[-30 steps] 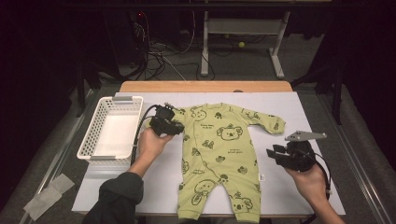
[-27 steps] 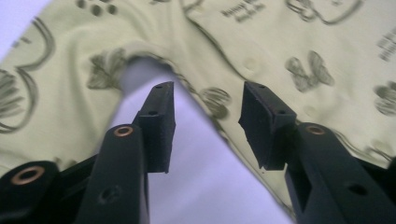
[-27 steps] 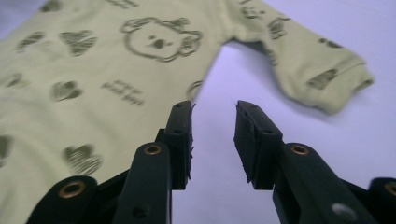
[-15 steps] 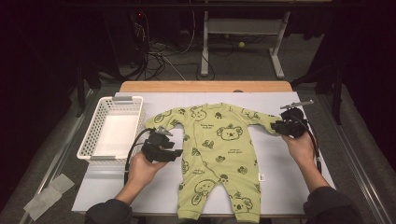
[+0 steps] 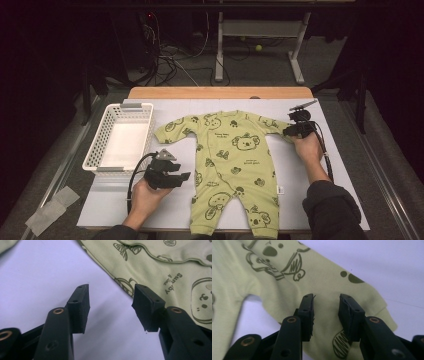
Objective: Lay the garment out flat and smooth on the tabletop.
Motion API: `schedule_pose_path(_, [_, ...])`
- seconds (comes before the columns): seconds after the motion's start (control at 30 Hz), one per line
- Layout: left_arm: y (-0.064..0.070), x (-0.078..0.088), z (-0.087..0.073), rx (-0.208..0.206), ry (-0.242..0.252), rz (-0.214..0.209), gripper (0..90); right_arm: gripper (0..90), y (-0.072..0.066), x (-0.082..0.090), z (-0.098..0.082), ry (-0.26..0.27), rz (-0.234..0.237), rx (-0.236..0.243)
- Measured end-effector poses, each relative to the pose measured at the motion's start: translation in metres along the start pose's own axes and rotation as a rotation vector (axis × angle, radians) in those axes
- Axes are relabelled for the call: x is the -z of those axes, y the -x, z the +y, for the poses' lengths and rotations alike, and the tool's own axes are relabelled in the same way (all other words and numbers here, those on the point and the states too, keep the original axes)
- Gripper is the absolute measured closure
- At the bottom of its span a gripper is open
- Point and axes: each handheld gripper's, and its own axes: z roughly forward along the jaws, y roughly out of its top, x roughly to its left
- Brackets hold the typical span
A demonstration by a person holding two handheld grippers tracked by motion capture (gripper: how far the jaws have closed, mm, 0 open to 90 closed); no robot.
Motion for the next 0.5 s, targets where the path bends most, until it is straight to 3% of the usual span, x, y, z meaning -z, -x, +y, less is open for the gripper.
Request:
schedule_pose_path(0.1, [0.001,-0.002,0.0,-0.005,-0.005,0.001,45.1,72.5,-0.003,-0.001,0.002,-0.01,-0.009,0.021])
schedule_pose_path(0.13, [0.002,-0.002,0.0,-0.004,-0.002,-0.005,45.0,86.6,-0.004,0.0,0.003,-0.022,-0.013,0.045])
schedule_pose_path(0.17, [0.002,-0.002,0.0,-0.002,0.001,-0.007,45.0,88.2,-0.005,-0.001,0.004,-0.029,-0.022,0.049])
schedule_pose_path(0.23, [0.002,-0.002,-0.001,-0.003,0.0,-0.01,45.1,89.3,-0.005,-0.001,0.005,-0.032,-0.024,0.048])
schedule_pose_path(0.3, [0.002,-0.004,-0.001,0.001,-0.004,-0.019,45.0,90.0,-0.007,0.0,0.008,-0.033,-0.07,0.069])
schedule_pose_path(0.33, [0.002,-0.004,-0.001,0.001,-0.004,-0.019,45.1,90.0,-0.007,0.0,0.008,-0.033,-0.07,0.069])
schedule_pose_path(0.37, [0.003,-0.005,-0.001,0.004,-0.004,-0.024,45.1,90.0,-0.004,-0.001,0.01,-0.019,-0.106,0.069])
schedule_pose_path(0.5, [0.005,-0.008,-0.001,-0.004,-0.013,-0.027,45.1,90.0,0.003,-0.003,0.012,0.008,-0.121,0.048])
